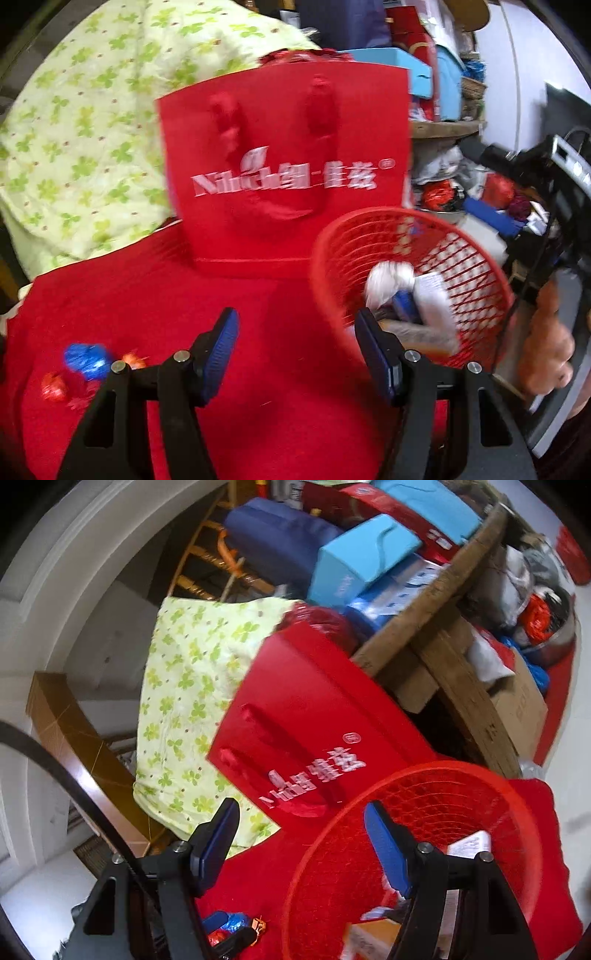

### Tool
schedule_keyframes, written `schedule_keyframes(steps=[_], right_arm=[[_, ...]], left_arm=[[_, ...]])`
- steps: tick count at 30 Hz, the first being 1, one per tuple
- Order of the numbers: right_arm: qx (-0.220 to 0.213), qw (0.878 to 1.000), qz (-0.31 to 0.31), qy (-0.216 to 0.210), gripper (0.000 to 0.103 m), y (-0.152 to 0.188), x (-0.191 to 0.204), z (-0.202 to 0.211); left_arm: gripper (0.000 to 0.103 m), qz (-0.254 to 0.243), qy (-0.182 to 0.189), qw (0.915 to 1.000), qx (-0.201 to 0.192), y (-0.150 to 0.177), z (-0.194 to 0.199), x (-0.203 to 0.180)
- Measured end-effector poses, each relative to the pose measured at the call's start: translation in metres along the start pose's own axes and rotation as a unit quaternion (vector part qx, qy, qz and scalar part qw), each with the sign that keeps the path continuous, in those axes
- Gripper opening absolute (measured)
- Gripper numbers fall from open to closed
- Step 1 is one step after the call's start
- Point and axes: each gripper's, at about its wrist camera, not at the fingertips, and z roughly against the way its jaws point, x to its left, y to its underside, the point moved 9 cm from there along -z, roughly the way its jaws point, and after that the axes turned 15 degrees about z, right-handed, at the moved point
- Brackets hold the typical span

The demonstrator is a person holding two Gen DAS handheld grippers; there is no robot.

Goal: Collect trash
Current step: 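Move both tools back over the remaining trash on the cloth, then grasp the orange candy wrapper with the right tool while the left tool approaches the red tied bag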

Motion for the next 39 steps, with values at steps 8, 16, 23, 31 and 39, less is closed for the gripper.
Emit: schedule_keyframes(steps=[8, 16, 23, 31, 39], right_arm=[[0.01, 0.995, 0.088, -0.05, 0.074, 0.021, 0.086, -0.027], [0.115, 0.98, 0.121, -0.105, 0.074, 0.091, 0.164, -0.089], [0.252, 0.952, 0.109, -0.132, 0.074, 0.176, 0.202, -0.149], [0.357, 0.923, 0.085, -0.118, 0.074, 0.252, 0.209, -0.195], [0.4, 0.912, 0.052, -0.076, 0.071, 0.291, 0.197, -0.243]], left_arm=[[0.07, 0.056, -0.09, 0.9944, -0.007, 0.04, 0.027, 0.122], [0.07, 0.169, -0.189, 0.9674, 0.001, 0.091, 0.055, 0.272], [0.07, 0.249, -0.229, 0.941, -0.003, 0.12, 0.073, 0.359], [0.07, 0.311, -0.222, 0.9239, 0.022, 0.155, 0.069, 0.404], [0.07, 0.319, -0.168, 0.9321, 0.034, 0.154, 0.052, 0.389]])
